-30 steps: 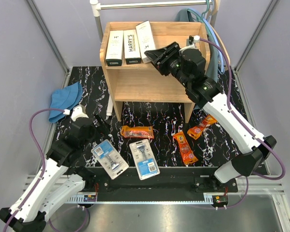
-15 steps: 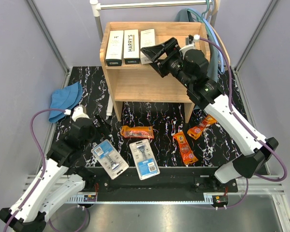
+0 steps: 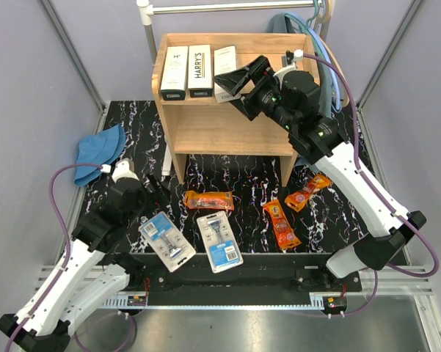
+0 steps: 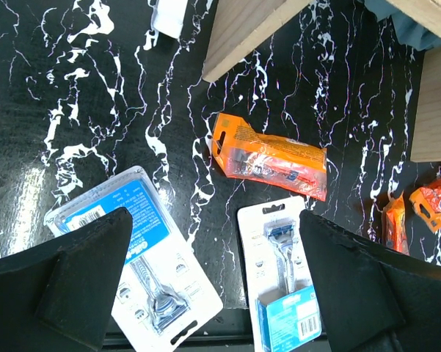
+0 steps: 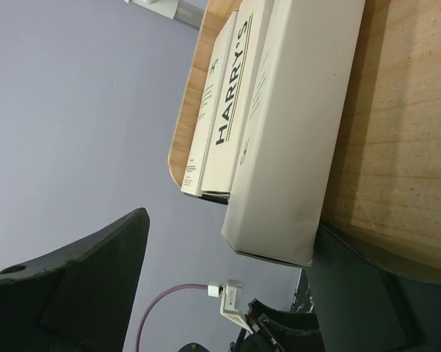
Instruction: Place and organize the shaving razors onto the shelf
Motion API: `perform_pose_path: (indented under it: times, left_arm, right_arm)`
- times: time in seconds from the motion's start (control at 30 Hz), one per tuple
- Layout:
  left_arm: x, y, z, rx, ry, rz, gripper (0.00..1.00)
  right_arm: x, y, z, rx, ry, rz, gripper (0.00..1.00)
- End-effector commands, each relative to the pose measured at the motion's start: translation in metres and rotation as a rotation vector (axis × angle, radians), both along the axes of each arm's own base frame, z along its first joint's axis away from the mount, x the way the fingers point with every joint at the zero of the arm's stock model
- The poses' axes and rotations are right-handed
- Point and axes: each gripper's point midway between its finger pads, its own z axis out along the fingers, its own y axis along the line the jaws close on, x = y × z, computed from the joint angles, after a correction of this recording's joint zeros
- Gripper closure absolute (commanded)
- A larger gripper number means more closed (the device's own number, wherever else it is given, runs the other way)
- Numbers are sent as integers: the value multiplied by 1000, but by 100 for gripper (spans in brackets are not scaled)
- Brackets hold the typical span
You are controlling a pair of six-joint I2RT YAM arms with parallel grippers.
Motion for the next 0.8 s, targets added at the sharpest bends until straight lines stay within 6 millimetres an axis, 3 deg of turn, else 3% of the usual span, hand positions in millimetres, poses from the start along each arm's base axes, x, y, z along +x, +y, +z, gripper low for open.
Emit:
perform_pose_path:
  times: [0.0, 0.47, 0.6, 0.77]
  left_arm:
    - [9, -9, 26, -31, -71, -35, 1]
    - [14, -18, 47, -36, -95, -86, 1]
    - [14, -18, 47, -35, -96, -91, 1]
    - [13, -19, 37, -32, -77, -91, 1]
  right_arm:
    - [-12, 3, -50, -151, 126, 64, 7]
    - [-23, -2, -65, -250, 169, 102, 7]
    - [-27, -9, -56, -243, 148, 86, 6]
    - [-35, -21, -28, -209, 71, 59, 5]
